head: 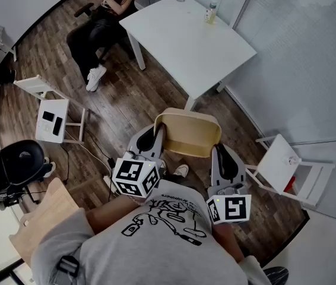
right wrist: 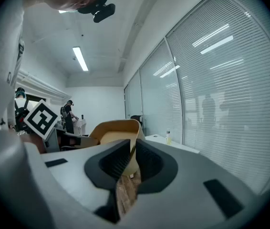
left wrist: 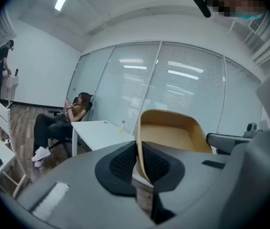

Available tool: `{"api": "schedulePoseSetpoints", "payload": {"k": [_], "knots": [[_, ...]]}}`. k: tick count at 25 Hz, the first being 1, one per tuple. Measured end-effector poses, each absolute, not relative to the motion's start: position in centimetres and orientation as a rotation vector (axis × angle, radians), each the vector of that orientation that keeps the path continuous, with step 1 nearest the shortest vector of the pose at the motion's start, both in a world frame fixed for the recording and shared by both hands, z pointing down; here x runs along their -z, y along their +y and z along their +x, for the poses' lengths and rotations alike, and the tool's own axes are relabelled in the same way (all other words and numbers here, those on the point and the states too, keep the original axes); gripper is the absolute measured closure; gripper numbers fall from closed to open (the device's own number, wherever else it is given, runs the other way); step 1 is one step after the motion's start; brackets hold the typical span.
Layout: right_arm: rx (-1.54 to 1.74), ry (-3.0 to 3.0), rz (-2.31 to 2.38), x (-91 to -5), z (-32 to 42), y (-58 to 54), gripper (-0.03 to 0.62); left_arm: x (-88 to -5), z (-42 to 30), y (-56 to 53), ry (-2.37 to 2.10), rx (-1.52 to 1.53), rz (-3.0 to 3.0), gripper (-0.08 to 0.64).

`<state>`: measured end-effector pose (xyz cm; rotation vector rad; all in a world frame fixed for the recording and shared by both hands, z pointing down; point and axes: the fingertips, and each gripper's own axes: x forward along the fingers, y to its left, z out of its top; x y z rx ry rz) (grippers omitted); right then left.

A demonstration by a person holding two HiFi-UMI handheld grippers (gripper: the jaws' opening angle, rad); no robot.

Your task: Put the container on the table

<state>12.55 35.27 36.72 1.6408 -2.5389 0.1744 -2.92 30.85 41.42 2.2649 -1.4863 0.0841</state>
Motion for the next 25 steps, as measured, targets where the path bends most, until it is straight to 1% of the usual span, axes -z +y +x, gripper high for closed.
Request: {"api": "schedulePoseSetpoints", "payload": {"k": [16,25], "knots": [[-0.255,-2.548,1.658,-38.2,18.0,33.8,0.566,-41.9,2.4,29.6,-1.467,-0.122,2.282,0.552],[-0.286,-2.519,1.633,-39.3,17.5,30.6,0.566,-42.6,2.0,26.4,-1.461,-0.131,2.278,0.552]]}}
